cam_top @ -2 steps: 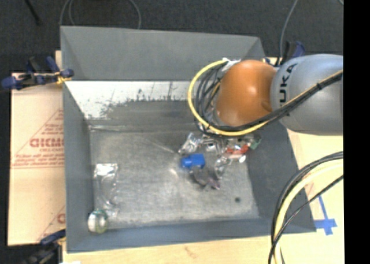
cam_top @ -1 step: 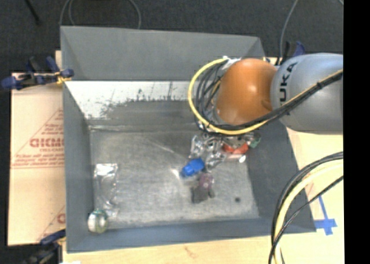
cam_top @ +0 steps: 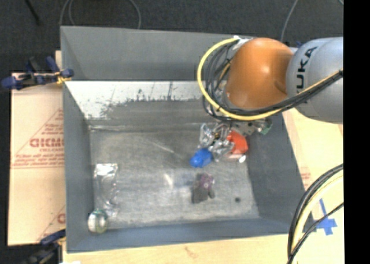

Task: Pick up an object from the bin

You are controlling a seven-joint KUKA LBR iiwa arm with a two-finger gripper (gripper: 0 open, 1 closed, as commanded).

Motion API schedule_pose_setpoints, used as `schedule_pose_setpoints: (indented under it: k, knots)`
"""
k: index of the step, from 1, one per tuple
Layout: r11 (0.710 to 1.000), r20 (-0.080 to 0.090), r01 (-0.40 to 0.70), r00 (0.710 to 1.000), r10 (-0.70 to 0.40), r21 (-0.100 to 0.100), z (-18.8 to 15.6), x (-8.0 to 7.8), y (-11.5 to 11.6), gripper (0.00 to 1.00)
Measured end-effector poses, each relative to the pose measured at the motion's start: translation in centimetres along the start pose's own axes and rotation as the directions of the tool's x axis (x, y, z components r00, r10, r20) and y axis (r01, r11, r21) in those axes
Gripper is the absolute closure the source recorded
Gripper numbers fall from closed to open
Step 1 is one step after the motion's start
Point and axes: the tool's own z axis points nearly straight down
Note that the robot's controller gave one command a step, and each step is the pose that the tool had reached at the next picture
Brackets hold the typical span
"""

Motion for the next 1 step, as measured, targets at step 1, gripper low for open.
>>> schedule_pose_setpoints:
  k: [1]
  knots:
    - [1.0, -0.002, -0.007, 1.0, 0.007, -0.002, -3.45, -0.06, -0.24, 1.0]
